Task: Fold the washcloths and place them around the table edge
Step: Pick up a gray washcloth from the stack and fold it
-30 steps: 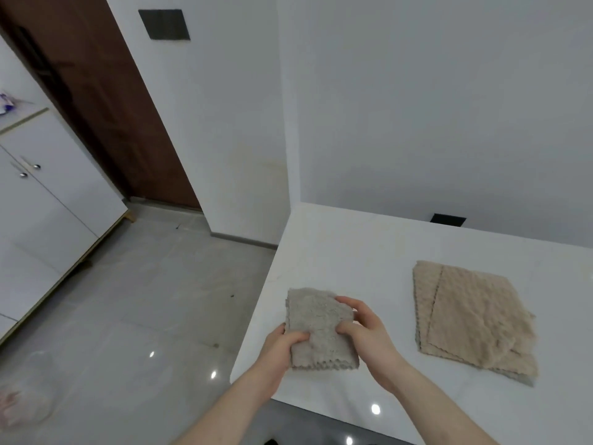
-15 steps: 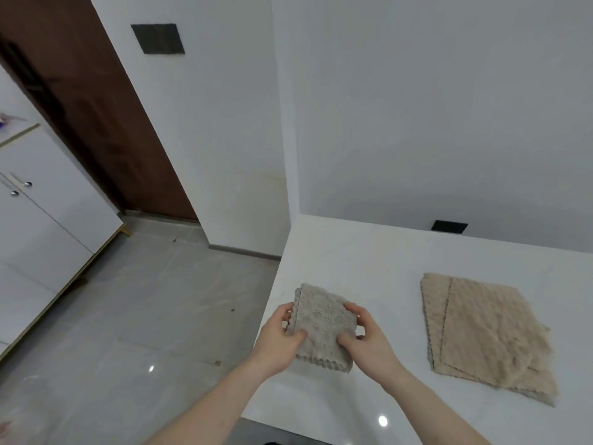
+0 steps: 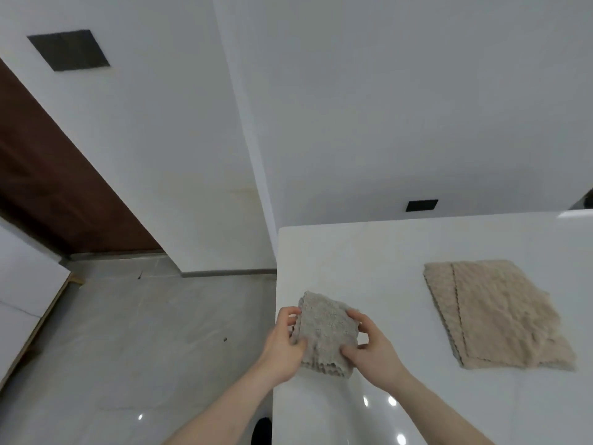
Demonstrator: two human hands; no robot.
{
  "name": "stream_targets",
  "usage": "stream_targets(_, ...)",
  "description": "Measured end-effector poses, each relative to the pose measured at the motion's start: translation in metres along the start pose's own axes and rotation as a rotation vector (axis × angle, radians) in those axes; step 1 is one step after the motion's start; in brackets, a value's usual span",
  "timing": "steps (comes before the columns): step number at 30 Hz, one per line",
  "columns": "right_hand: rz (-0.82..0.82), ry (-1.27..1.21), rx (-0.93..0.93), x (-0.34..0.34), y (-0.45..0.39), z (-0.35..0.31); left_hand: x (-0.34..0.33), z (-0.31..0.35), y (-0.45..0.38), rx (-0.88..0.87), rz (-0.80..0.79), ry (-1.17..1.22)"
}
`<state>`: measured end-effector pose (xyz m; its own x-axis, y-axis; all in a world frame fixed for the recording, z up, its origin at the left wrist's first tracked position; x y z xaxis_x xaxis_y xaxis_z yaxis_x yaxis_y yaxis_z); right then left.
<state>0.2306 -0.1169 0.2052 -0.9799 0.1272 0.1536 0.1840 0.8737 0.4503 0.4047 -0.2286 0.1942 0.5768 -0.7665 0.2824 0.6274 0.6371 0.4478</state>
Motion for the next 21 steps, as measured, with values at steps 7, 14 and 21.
stream_targets(7,0.139,-0.056,-0.057,-0.065,-0.036,-0.013,0.076,-0.037,-0.033,-0.020,-0.205,-0.242)
stream_targets(14,0.280,-0.160,-0.080,-0.070,-0.016,-0.020,0.074,-0.029,-0.041,-0.077,-0.289,-0.301)
stream_targets(21,0.367,-0.084,-0.074,-0.041,0.010,-0.001,0.039,-0.015,-0.033,-0.125,-0.382,-0.332)
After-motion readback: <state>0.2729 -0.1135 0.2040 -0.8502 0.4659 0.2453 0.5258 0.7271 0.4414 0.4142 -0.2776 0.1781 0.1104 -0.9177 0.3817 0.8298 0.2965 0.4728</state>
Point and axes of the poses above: each hand's wrist, its own y-axis away from the middle knuckle, its own x-axis out of the back of the hand, z = x × y, the point moved 2 cm from there along -y, towards the middle knuckle, and after that the axes turned 13 degrees about -z, right-handed, at the moved point
